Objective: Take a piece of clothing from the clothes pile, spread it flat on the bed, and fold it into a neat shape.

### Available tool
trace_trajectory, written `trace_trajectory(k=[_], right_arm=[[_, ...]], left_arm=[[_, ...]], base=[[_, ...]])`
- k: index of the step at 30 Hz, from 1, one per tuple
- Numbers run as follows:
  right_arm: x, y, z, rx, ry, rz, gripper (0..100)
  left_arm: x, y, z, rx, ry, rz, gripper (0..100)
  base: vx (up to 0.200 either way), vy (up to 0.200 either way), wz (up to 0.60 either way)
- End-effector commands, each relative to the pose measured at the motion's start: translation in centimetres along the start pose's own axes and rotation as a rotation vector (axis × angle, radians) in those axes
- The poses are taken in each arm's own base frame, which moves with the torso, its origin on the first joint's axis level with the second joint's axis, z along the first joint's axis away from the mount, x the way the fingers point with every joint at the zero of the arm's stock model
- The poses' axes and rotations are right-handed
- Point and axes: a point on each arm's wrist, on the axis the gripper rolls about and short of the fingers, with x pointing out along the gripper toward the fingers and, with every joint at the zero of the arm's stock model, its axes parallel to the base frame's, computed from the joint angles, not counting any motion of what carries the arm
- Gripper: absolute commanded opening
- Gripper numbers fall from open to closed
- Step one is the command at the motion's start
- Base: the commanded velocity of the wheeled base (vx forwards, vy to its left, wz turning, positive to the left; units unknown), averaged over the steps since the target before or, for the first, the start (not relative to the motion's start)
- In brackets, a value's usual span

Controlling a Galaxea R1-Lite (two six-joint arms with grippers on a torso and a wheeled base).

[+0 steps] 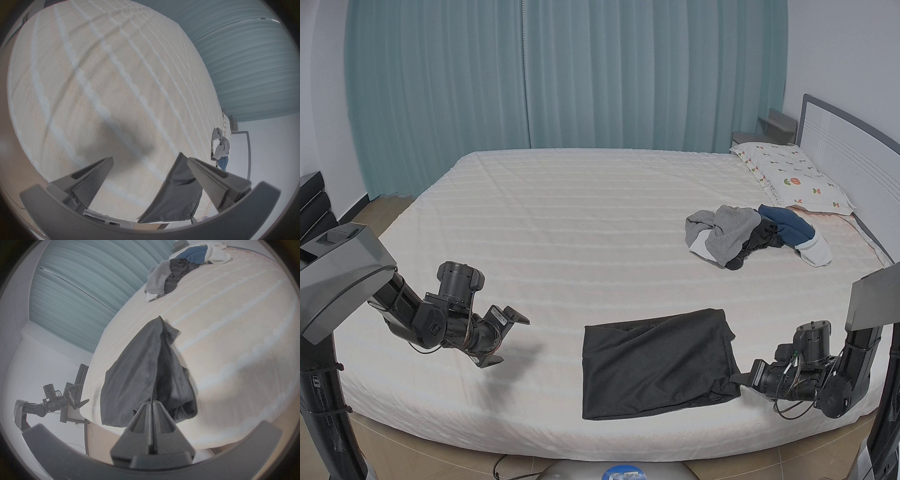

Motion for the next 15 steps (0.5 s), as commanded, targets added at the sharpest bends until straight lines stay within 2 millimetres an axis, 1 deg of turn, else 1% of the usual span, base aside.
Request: trace_trajectory(k=[1,4,9,15], right_arm=[[-0.8,-0.9,-0.2,0.015,-0.002,-0.029,0],[-1.1,-1.2,-0.2,0.014,-0.002,-0.041,0],[-1.7,-2.2,-0.1,-0.035,-0.003,-0.068,0],[-2.0,-2.6,0.1,-0.05,-0.004,-0.072,0]], left_arm=[[0.0,0.0,0.0,-0.001,-0.001,-0.001,100],[0.0,0.0,0.0,-0.001,-0.001,-0.001,100],[0.0,0.0,0.0,-0.003,-0.001,-0.001,100],[0.0,0.0,0.0,-0.001,-0.001,-0.001,100]], base=[[0.0,0.0,0.0],[0.0,0.0,0.0],[0.0,0.0,0.0],[0.0,0.0,0.0]])
